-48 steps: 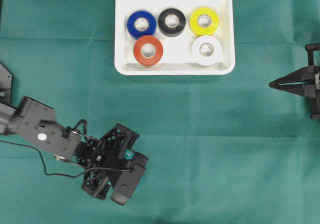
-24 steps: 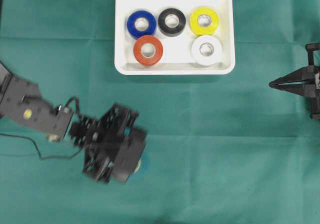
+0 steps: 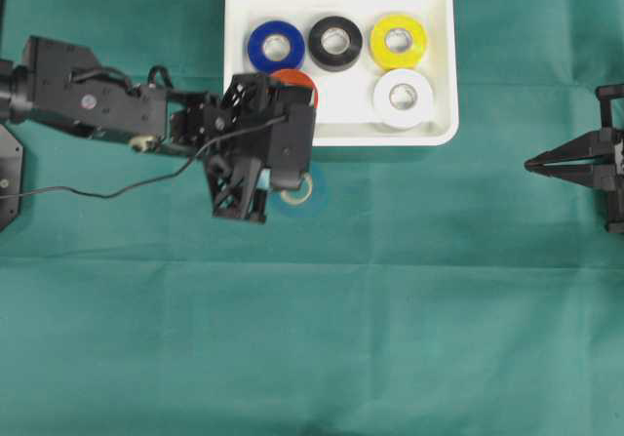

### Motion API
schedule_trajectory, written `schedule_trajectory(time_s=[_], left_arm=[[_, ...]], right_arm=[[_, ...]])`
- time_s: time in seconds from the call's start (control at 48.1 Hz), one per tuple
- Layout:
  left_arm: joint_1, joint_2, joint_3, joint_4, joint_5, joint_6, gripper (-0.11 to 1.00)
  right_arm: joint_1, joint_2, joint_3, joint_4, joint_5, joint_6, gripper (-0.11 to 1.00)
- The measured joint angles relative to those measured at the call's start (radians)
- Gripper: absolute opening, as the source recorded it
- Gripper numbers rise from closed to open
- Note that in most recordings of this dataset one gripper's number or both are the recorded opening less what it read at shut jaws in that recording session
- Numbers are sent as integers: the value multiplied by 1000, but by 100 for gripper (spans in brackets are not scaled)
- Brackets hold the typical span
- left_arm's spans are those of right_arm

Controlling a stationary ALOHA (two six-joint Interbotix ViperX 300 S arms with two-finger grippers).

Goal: Put the tape into the white case with the left arm.
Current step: 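Carry the teal roll into the tray between orange and white rolls, then release the teal roll and withdraw the left gripper from the tray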

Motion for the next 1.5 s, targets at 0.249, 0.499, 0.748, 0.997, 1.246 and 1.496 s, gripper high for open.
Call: schedule_trajectory(time_s=[0.249,0.499,0.748,0.997,1.246,1.496], left_arm=[[109,72,-71,0,-44,60,22],[189,152,-153,0,-49,66,22],[238,199,-196,0,-49,69,22],[236,202,-198,0,-34,66,23],[227,202,-196,0,-26,64,68],[210,202,-189,0,-25,64,92]], right_arm=[[0,-2,0,0,0,0,-9],[0,-2,0,0,0,0,-9],[0,-2,-2,0,0,0,-9],[0,-2,0,0,0,0,-9],[0,-2,0,0,0,0,-9],[0,-2,0,0,0,0,-9]])
